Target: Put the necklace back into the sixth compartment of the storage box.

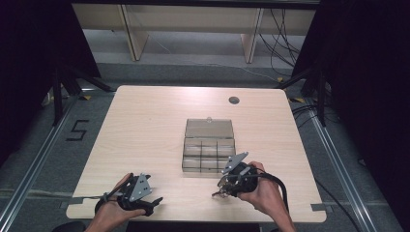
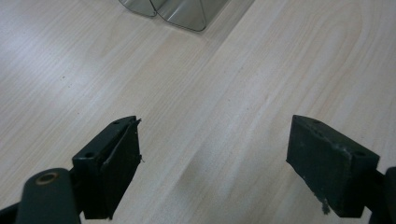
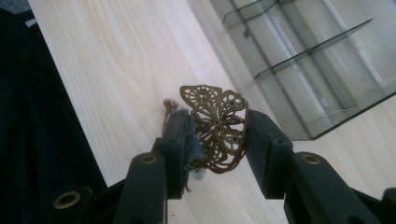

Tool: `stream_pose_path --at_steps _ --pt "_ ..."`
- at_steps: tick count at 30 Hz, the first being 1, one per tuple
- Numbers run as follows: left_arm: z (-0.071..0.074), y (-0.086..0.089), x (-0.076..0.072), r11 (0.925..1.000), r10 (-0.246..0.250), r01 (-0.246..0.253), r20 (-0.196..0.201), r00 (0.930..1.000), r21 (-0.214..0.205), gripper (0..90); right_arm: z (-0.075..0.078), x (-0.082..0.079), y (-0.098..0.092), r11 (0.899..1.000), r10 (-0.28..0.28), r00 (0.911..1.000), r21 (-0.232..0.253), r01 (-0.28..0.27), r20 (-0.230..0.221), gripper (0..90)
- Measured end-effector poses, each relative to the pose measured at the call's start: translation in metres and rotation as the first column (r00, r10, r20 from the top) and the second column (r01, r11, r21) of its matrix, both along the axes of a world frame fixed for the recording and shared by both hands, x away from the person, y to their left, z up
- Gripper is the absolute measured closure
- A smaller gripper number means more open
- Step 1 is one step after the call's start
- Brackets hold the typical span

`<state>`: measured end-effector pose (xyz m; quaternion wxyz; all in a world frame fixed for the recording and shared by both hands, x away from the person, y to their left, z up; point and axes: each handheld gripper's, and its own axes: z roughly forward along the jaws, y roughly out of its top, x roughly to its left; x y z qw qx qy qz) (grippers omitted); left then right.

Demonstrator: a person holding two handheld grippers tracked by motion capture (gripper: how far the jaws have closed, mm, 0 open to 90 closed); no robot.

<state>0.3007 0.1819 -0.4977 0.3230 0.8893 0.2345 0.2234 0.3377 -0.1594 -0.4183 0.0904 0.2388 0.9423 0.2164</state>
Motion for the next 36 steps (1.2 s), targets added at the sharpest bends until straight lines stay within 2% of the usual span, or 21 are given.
stream_pose_path --at_steps 2,4,5,6,8,10,13,14,16,17,18,19,23,24,25,30,31,33,34,35,36 --pt "0.000 0.000 0.000 1.0000 0.001 -0.001 0.001 1.0000 -0.001 17.0 0.003 0.000 0.000 1.000 -0.014 0.9999 -0.002 0.014 0.001 62.2" --pt "0.000 0.000 0.000 1.0000 0.000 0.000 -0.001 1.0000 -0.004 17.0 0.007 0.004 0.000 1.000 0.013 0.9999 -0.014 -0.013 0.010 62.2" --pt "0.000 0.000 0.000 1.0000 -0.001 0.001 0.000 1.0000 -0.003 17.0 0.009 0.005 0.001 1.000 0.003 0.9999 -0.027 -0.003 0.012 62.2" --pt "0.000 0.000 0.000 1.0000 -0.002 0.002 -0.002 1.0000 -0.005 17.0 0.012 0.008 0.001 0.999 0.030 0.9995 -0.028 -0.029 0.009 62.2" --pt "-0.001 0.000 0.000 0.9997 -0.008 0.008 -0.008 0.9999 -0.022 17.0 0.016 0.011 0.000 0.999 0.019 0.9998 -0.034 -0.019 0.001 62.3" --pt "0.000 0.001 0.000 0.9999 -0.004 0.004 -0.005 1.0000 -0.013 17.0 0.018 0.015 0.000 0.999 0.026 0.9997 -0.037 -0.026 -0.005 62.3" --pt "0.001 0.002 0.000 1.0000 0.001 -0.001 0.001 1.0000 -0.009 17.0 0.024 0.017 -0.002 0.999 0.018 0.9998 -0.037 -0.019 -0.010 62.3" --pt "0.001 0.002 0.000 1.0000 0.003 -0.003 0.001 1.0000 -0.009 17.0 0.026 0.018 -0.003 0.999 0.031 0.9995 -0.037 -0.031 -0.002 62.2" --pt "0.001 0.001 0.000 0.9999 -0.003 0.003 -0.006 1.0000 -0.017 17.0 0.032 0.019 -0.004 0.999 0.016 0.9998 -0.032 -0.016 0.011 62.2" --pt "0.001 0.001 0.000 1.0000 -0.002 0.002 0.001 1.0000 -0.006 17.0 0.032 0.019 -0.004 0.999 0.016 0.9998 -0.032 -0.016 0.011 62.2" --pt "0.000 0.001 0.000 0.9999 -0.003 0.003 -0.007 1.0000 -0.016 17.0 0.037 0.022 -0.006 0.999 0.035 0.9993 -0.028 -0.035 0.013 62.2" --pt "0.000 0.001 0.000 0.9999 -0.004 0.004 -0.006 1.0000 -0.015 17.0 0.040 0.023 -0.007 1.000 0.020 0.9997 -0.023 -0.020 0.011 62.2" --pt "0.000 0.000 0.000 0.9998 -0.004 0.004 -0.007 1.0000 -0.018 17.0 0.045 0.027 -0.010 0.999 0.024 0.9995 -0.026 -0.024 0.019 62.3" --pt "0.000 0.000 0.000 0.9999 -0.008 0.007 -0.008 0.9999 -0.015 17.0 0.049 0.029 -0.011 1.000 0.000 1.0000 -0.027 0.001 0.010 62.2" --pt "-0.001 0.000 0.000 0.9996 -0.010 0.010 -0.009 0.9999 -0.025 17.0 0.051 0.032 -0.012 0.999 0.019 0.9997 -0.031 -0.019 0.014 62.3" --pt "0.000 0.000 -0.001 0.9998 -0.005 0.005 -0.008 1.0000 -0.017 17.0 0.058 0.038 -0.013 0.999 0.018 0.9995 -0.038 -0.017 0.025 62.2" --pt "0.000 0.000 0.000 0.9997 -0.010 0.010 -0.011 0.9999 -0.021 17.0 0.063 0.039 -0.014 0.999 0.000 0.9999 -0.038 0.001 0.017 62.3" --pt "0.001 0.000 0.000 0.9998 -0.009 0.009 -0.011 0.9999 -0.016 17.0 0.064 0.042 -0.014 0.999 0.012 0.9995 -0.045 -0.011 0.029 62.2" --pt "0.000 0.000 0.000 0.9999 -0.004 0.004 -0.006 1.0000 -0.016 17.0 0.066 0.042 -0.014 0.999 -0.005 0.9997 -0.044 0.006 0.025 62.2" --pt "0.000 0.000 -0.001 0.9998 -0.005 0.005 -0.007 1.0000 -0.017 17.0 0.069 0.046 -0.014 0.999 0.010 0.9994 -0.053 -0.008 0.033 62.2" --pt "-0.001 0.000 -0.001 0.9992 -0.006 0.006 -0.010 0.9999 -0.038 17.0 0.070 0.047 -0.013 0.999 -0.005 0.9996 -0.052 0.007 0.026 62.2"
